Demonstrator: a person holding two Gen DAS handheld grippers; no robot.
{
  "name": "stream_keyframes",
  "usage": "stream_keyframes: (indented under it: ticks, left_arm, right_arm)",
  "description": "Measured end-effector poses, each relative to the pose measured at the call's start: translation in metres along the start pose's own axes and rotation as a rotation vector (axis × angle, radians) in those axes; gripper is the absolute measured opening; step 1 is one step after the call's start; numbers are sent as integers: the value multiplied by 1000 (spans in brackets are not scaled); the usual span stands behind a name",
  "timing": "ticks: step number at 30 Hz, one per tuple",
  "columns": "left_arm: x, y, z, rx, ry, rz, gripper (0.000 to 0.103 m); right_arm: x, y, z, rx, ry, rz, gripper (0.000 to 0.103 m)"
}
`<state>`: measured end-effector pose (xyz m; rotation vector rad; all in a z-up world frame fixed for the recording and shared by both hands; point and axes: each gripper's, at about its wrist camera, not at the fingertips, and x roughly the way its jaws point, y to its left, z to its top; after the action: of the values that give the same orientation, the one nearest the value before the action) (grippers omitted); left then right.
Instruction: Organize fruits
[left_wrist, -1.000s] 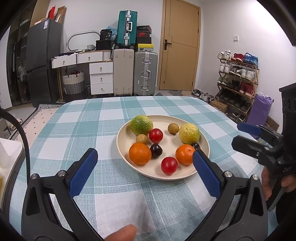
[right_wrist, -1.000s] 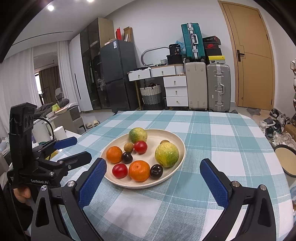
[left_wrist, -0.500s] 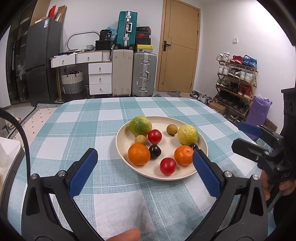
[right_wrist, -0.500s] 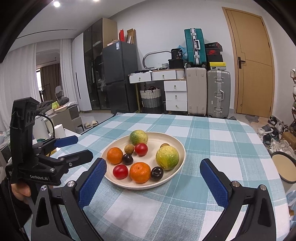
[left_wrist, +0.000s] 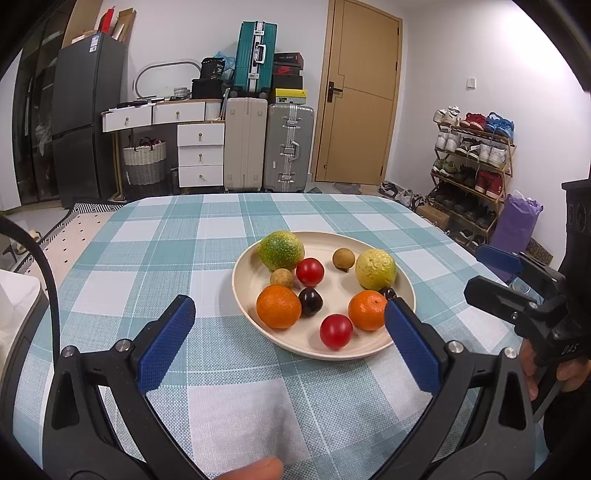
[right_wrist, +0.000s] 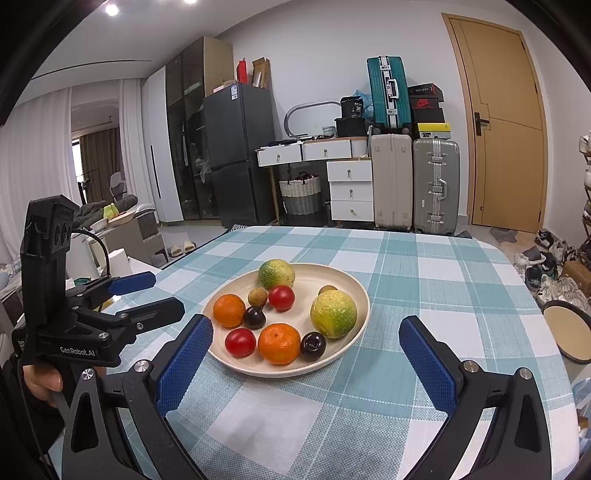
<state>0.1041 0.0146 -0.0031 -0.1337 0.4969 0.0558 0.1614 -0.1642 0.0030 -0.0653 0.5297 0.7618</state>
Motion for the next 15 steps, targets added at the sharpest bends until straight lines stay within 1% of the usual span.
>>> stream_keyframes:
  ticks: [15]
  left_arm:
    - [-2,1,-1,-3,-4,4,102]
  right_arm:
    - [0,0,0,-1,0,-1,103]
